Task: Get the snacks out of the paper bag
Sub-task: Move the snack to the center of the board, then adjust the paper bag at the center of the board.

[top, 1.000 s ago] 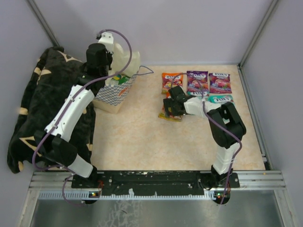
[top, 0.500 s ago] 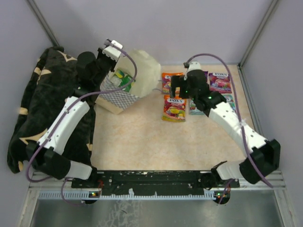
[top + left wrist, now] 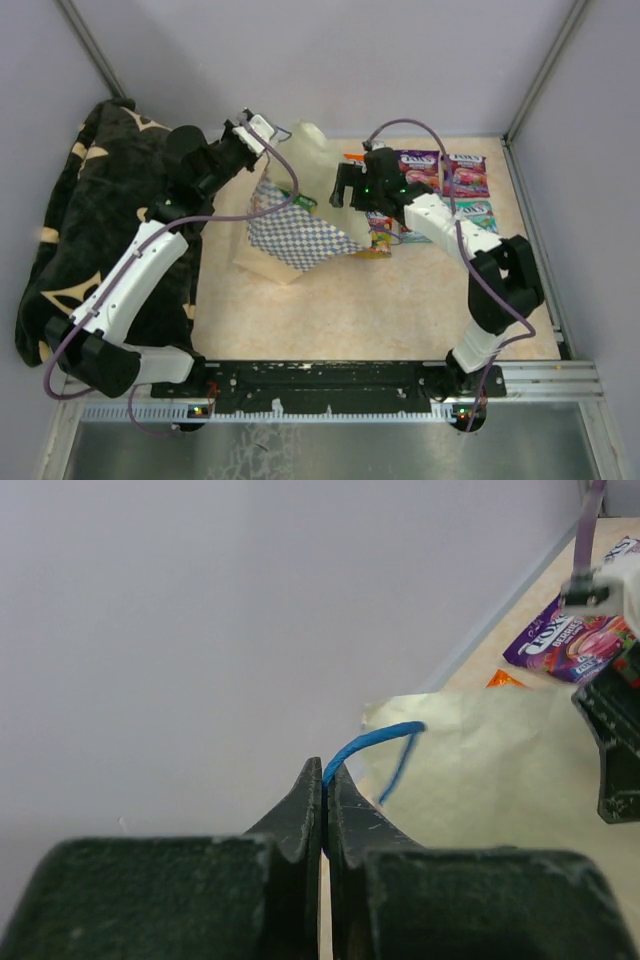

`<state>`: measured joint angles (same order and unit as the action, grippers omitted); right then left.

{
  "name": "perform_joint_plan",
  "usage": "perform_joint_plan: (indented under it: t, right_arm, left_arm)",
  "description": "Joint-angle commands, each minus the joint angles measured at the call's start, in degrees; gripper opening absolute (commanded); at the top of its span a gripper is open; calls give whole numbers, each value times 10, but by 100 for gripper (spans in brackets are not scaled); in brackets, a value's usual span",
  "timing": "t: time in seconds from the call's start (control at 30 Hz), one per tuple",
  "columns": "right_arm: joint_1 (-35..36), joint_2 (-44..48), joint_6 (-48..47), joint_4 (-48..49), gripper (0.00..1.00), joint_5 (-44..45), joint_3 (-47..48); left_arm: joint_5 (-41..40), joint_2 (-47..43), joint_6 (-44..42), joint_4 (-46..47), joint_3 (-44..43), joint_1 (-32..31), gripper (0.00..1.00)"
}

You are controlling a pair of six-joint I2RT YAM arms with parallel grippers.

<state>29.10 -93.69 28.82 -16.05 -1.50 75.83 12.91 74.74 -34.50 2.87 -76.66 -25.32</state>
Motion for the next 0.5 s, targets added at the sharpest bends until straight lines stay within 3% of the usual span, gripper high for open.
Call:
perform_joint_plan:
  t: [0.0,0.07,0.13,0.2,0.3,0.37,0.47]
  right_arm:
    - [1,-27,29,12,99,-15,-4]
    - [1,-30,36,14,99,-11,-16]
    - [0,-24,55,37,89,-15,-43]
    - [1,-18,90,83,69,-36,-78]
    - [3,-18,165,173,23,-73,-139]
    - [8,-20,224,248,0,-70,-184]
    - [19,-37,308,365,0,-38,-240]
  left_arm:
    - [0,1,-25,19,-8,-5,0]
    - [-4,4,-29,20,-9,-6,0]
    - [-9,10,-32,30,-8,-6,0]
    - [-23,22,-38,53,-7,-6,0]
    - [-48,56,-54,115,-12,-6,0]
    - [-62,91,-66,164,-23,-5,0]
    - [-26,148,-50,250,-42,8,0]
